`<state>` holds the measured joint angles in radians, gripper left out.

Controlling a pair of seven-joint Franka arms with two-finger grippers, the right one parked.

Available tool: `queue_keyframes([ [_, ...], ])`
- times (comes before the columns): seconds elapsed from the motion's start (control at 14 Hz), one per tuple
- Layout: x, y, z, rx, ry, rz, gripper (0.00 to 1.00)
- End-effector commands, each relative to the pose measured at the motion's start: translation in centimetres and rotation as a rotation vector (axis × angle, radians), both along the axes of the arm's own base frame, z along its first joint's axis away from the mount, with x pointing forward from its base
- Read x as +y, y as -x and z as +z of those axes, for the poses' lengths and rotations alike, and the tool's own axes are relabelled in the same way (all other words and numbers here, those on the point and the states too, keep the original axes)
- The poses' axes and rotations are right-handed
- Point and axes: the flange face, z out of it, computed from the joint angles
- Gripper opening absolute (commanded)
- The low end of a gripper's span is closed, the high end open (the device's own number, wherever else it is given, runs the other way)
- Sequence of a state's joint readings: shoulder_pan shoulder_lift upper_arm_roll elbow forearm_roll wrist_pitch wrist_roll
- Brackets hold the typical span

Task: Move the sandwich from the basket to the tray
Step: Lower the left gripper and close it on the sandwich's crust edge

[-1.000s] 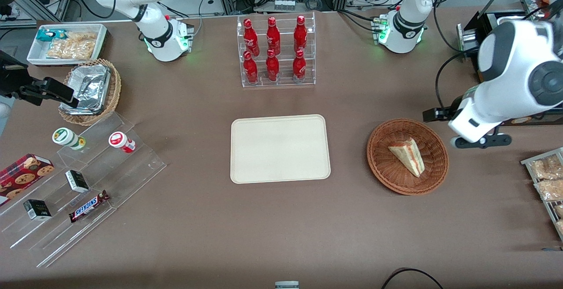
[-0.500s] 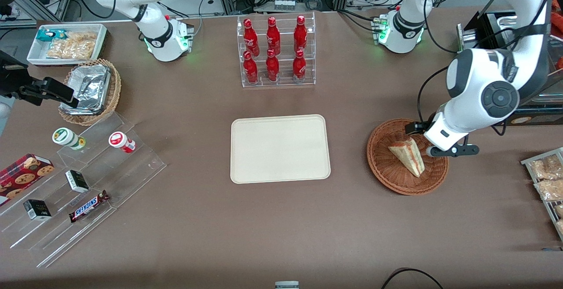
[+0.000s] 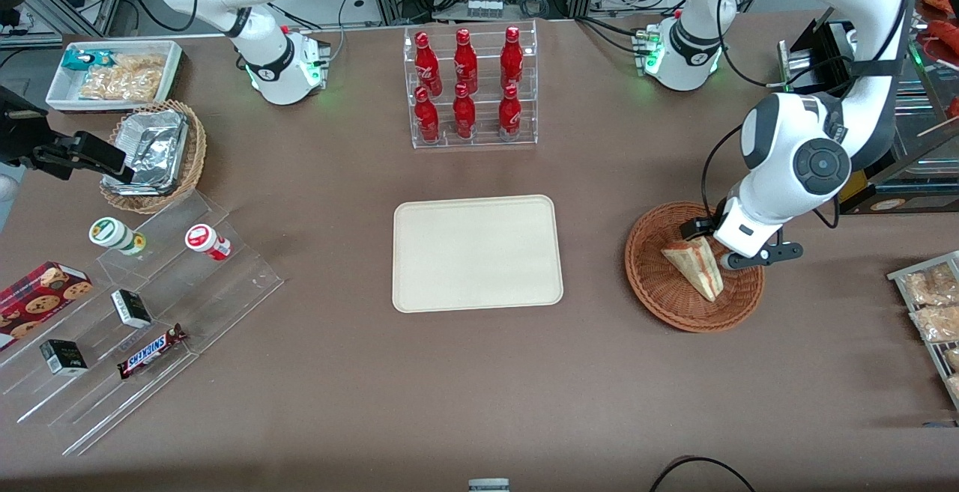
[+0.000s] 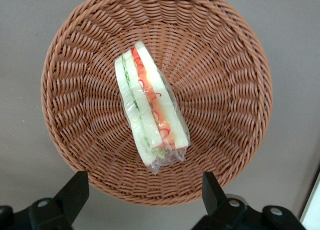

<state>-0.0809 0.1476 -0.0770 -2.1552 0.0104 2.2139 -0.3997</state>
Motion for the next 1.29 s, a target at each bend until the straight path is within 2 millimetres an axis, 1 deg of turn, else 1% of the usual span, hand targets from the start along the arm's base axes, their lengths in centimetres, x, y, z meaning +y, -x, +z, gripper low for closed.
queue_keyframes([
  [0.0, -0.4, 0.9, -0.5, -0.063, -0.008, 0.167, 1.00],
  [0.21, -0.7, 0.8, -0.6, -0.069, -0.010, 0.269, 1.00],
  [0.5, -0.9, -0.1, -1.9, -0.112, 0.000, 0.542, 1.00],
  [0.79, -0.8, -0.3, -2.9, -0.109, 0.001, 0.572, 1.00],
  [1.21, -0.6, -0.8, -5.7, -0.068, -0.013, 0.574, 1.00],
])
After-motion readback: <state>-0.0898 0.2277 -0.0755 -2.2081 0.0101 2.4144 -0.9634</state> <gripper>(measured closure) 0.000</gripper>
